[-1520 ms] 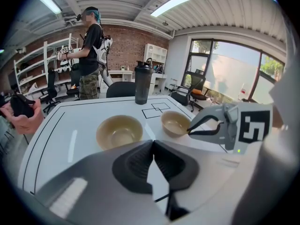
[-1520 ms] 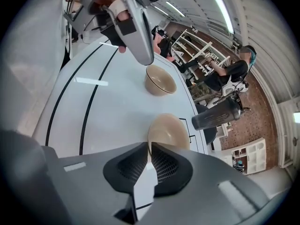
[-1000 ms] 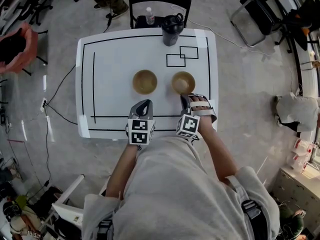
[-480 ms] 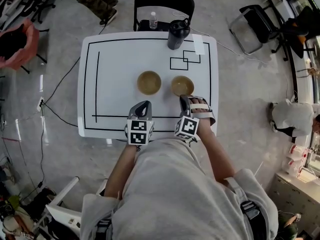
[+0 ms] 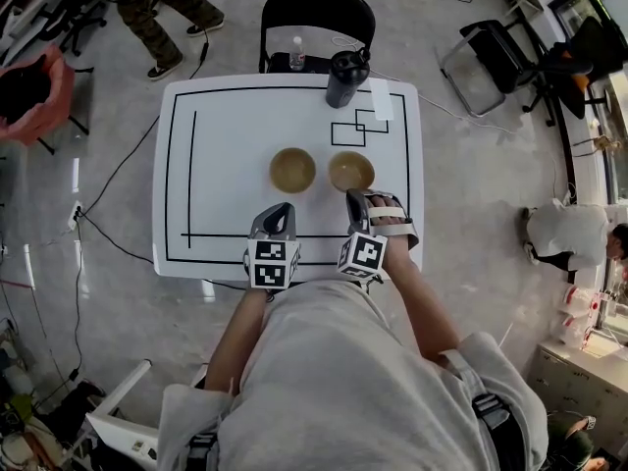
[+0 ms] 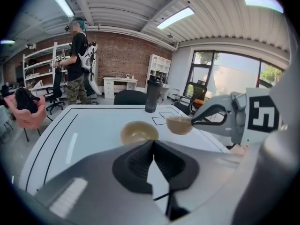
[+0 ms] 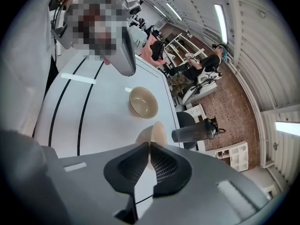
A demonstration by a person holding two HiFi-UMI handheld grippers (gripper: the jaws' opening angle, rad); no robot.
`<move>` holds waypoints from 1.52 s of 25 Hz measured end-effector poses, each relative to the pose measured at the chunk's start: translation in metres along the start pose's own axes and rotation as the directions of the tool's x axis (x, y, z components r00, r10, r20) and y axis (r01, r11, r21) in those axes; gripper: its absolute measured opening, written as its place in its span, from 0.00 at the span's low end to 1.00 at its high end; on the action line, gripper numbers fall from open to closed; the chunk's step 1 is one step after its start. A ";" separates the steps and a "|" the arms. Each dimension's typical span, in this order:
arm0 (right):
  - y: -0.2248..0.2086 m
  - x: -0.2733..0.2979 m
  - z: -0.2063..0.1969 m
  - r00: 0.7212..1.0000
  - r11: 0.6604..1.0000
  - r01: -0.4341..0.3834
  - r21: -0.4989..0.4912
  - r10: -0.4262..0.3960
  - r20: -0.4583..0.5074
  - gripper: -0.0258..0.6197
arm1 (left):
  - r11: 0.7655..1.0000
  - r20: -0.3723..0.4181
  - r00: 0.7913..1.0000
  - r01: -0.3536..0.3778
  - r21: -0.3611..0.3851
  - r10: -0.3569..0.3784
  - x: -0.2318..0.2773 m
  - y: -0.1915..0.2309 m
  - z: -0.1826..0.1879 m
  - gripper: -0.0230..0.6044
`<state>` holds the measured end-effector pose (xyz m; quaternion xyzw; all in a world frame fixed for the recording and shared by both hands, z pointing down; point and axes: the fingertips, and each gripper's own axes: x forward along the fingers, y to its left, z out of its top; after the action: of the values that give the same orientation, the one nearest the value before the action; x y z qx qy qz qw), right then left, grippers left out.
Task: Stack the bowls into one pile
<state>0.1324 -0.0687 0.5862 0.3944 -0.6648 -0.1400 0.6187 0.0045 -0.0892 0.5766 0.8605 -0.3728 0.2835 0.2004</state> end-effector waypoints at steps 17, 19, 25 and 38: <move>-0.005 -0.008 0.057 0.997 0.996 0.012 -0.083 -0.005 0.079 0.06 | 0.996 0.042 0.998 -0.050 -0.077 0.053 -0.024 0.033 -0.002 0.04; -0.004 -0.008 0.066 0.996 0.996 0.010 -0.092 -0.001 0.092 0.06 | 0.994 0.045 0.997 -0.059 -0.089 0.063 -0.027 0.039 -0.003 0.04; -0.005 -0.010 0.087 0.993 0.992 0.008 -0.125 0.006 0.116 0.07 | 0.991 0.059 0.995 -0.073 -0.116 0.080 -0.035 0.050 -0.003 0.04; 0.002 -0.004 0.118 0.989 0.987 -0.014 -0.159 0.037 0.145 0.07 | 0.985 0.061 0.993 -0.091 -0.147 0.101 -0.043 0.074 -0.008 0.04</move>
<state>0.0216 -0.0999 0.5620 0.3243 -0.7007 -0.2129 0.5988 -0.0781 -0.1095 0.5657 0.8340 -0.4401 0.2354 0.2353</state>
